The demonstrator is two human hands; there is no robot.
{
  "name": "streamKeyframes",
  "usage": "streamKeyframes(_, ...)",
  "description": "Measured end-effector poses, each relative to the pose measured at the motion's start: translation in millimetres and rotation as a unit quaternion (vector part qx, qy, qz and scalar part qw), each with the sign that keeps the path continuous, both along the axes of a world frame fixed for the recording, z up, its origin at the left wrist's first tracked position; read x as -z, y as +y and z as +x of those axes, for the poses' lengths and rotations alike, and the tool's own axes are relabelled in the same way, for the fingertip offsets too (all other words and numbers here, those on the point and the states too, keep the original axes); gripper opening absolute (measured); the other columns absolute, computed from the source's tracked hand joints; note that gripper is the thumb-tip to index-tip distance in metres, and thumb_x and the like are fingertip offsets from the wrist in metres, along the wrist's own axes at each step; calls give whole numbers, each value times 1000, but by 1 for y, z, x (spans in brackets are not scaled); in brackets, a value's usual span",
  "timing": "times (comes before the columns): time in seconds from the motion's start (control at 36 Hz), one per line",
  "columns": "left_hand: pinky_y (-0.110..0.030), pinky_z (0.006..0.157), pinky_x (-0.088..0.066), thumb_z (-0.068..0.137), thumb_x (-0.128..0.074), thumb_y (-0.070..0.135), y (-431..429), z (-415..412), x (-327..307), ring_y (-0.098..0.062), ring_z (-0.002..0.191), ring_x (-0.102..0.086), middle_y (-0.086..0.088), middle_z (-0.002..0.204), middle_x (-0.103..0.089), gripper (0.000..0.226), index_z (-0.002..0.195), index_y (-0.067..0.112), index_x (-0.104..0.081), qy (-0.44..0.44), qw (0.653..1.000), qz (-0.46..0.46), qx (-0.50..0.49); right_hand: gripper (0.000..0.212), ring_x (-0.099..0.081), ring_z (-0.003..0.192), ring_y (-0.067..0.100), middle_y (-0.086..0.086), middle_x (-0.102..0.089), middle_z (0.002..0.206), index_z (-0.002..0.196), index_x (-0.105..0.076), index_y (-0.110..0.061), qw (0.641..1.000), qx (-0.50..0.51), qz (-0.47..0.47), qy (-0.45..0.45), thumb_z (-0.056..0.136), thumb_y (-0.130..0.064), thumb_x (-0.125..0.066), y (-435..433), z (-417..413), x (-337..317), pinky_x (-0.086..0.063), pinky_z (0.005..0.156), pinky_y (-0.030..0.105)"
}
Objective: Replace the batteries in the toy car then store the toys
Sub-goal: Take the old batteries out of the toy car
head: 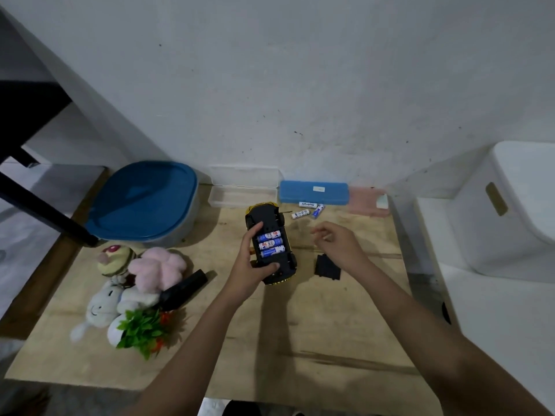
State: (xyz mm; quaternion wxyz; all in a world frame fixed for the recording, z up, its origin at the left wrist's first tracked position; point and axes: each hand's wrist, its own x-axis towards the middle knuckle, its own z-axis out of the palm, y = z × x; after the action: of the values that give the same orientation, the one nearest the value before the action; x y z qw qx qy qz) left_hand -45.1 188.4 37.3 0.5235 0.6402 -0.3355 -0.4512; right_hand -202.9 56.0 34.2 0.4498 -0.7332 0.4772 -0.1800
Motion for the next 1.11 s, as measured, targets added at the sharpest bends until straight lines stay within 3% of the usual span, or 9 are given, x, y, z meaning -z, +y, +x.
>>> streamKeyframes(0.06, -15, 65, -52, 77, -62, -16, -4, -5, -1, -5, 99, -54, 9, 121, -48, 81, 133, 35, -33, -4, 1000, -10, -2, 18, -54, 91, 7, -3, -64, 105, 105, -67, -16, 998, -42, 16, -35, 90, -13, -57, 7, 14, -16, -40, 71, 13)
streamKeyframes(0.14, -18, 69, -55, 77, -61, -18, -10, -13, -3, 4, 93, -60, 5, 122, -49, 80, 132, 33, -33, -11, 999, -31, -8, 20, -57, 92, 11, 1, -64, 101, 107, -67, -16, 995, -45, 42, -77, 90, -11, -56, 15, 26, -24, -46, 74, 18)
streamKeyframes(0.19, -17, 70, -55, 77, -59, -19, -13, -17, -5, 12, 86, -60, 5, 120, -49, 79, 132, 32, -32, -8, 999, -42, -14, 22, -59, 92, 12, 3, -64, 101, 110, -66, -15, 995, -43, 40, -77, 91, -10, -55, 18, 28, -26, -47, 73, 15)
streamKeyframes(0.33, -17, 73, -55, 78, -58, -18, -19, -24, -9, 13, 87, -59, 0, 125, -47, 79, 134, 32, -32, 6, 998, -54, -39, 26, -58, 98, 15, 7, -62, 110, 117, -63, -16, 996, -22, 26, -78, 93, -13, -52, 18, 28, -29, -49, 77, 17)
streamKeyframes(0.53, -26, 84, -55, 78, -59, -17, -25, -28, -10, 0, 98, -59, -5, 131, -49, 80, 130, 38, -34, -11, 997, -69, -43, 25, -56, 79, 6, -1, -61, 94, 114, -64, -11, 995, 3, 49, -84, 93, -12, -51, 12, 31, -35, -40, 51, 2)
streamKeyframes(0.72, -16, 81, -52, 76, -61, -15, -29, -26, -14, -14, 105, -59, 3, 130, -50, 82, 128, 43, -33, -62, 995, -74, -32, 23, -58, 84, 10, -4, -61, 93, 111, -64, -12, 993, 28, 54, -102, 94, -11, -49, 12, 34, -40, -43, 60, 14)
streamKeyframes(0.89, -20, 84, -53, 76, -61, -15, -25, -25, -17, -13, 106, -57, 10, 127, -48, 83, 127, 44, -34, -60, 994, -83, -30, 21, -53, 73, 1, -9, -57, 86, 111, -61, -11, 992, 32, 59, -109, 94, -12, -49, 15, 33, -40, -41, 48, 9)
streamKeyframes(1.0, -22, 84, -54, 76, -61, -15, -22, -23, -20, -9, 107, -57, 20, 123, -47, 82, 131, 40, -34, -58, 995, -82, -29, 17, -56, 81, 8, -6, -56, 88, 108, -61, -12, 991, 29, 45, -119, 93, -13, -51, 20, 33, -43, -42, 43, 7)
streamKeyframes(1.11, -23, 82, -55, 76, -60, -17, -18, -19, -24, 1, 103, -57, 18, 123, -47, 82, 130, 41, -34, -41, 995, -89, -31, 9, -56, 88, 12, -2, -57, 96, 99, -59, -17, 991, 25, 24, -132, 93, -14, -53, 24, 35, -49, -45, 48, 12)
